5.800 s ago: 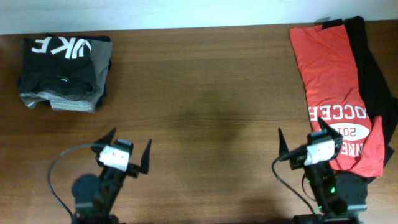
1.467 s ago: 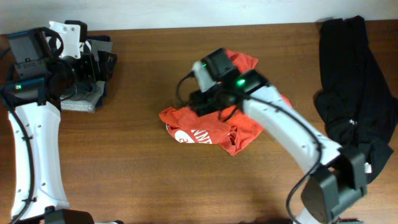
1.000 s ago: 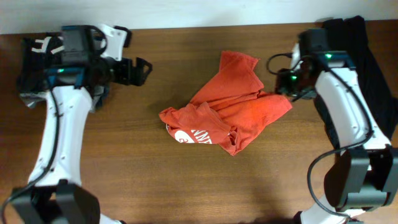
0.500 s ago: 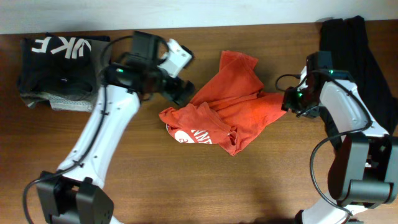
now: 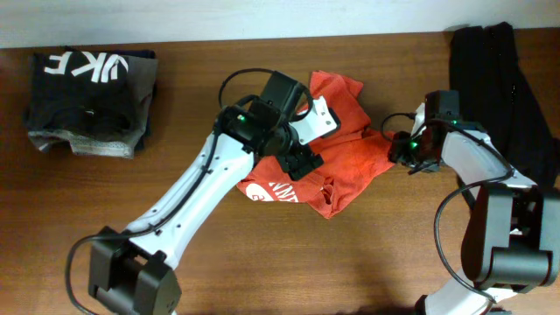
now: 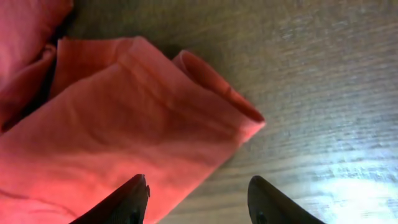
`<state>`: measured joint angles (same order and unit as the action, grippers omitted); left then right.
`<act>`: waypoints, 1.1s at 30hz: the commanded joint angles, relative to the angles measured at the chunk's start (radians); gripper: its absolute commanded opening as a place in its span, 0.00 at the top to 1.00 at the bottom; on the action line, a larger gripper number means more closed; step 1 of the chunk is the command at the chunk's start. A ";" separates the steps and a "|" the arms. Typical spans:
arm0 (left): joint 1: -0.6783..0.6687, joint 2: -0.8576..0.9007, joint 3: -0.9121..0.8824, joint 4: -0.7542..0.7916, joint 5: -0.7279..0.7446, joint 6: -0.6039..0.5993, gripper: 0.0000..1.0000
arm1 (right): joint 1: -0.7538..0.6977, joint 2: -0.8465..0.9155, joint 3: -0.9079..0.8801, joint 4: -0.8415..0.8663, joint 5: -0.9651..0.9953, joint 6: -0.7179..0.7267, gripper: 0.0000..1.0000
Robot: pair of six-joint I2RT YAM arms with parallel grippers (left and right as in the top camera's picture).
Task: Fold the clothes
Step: 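Grasp the t-shirt edges with left and right grippers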
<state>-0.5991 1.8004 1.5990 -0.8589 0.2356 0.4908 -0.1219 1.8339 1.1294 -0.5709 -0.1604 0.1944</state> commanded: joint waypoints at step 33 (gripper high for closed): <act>-0.232 0.326 0.008 -0.010 -0.035 0.154 0.50 | -0.004 0.095 -0.049 0.195 -0.012 0.051 0.57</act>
<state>-0.8291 2.1048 1.5990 -0.8711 0.2085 0.6254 -0.1223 1.8900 1.0901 -0.3759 -0.1665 0.2363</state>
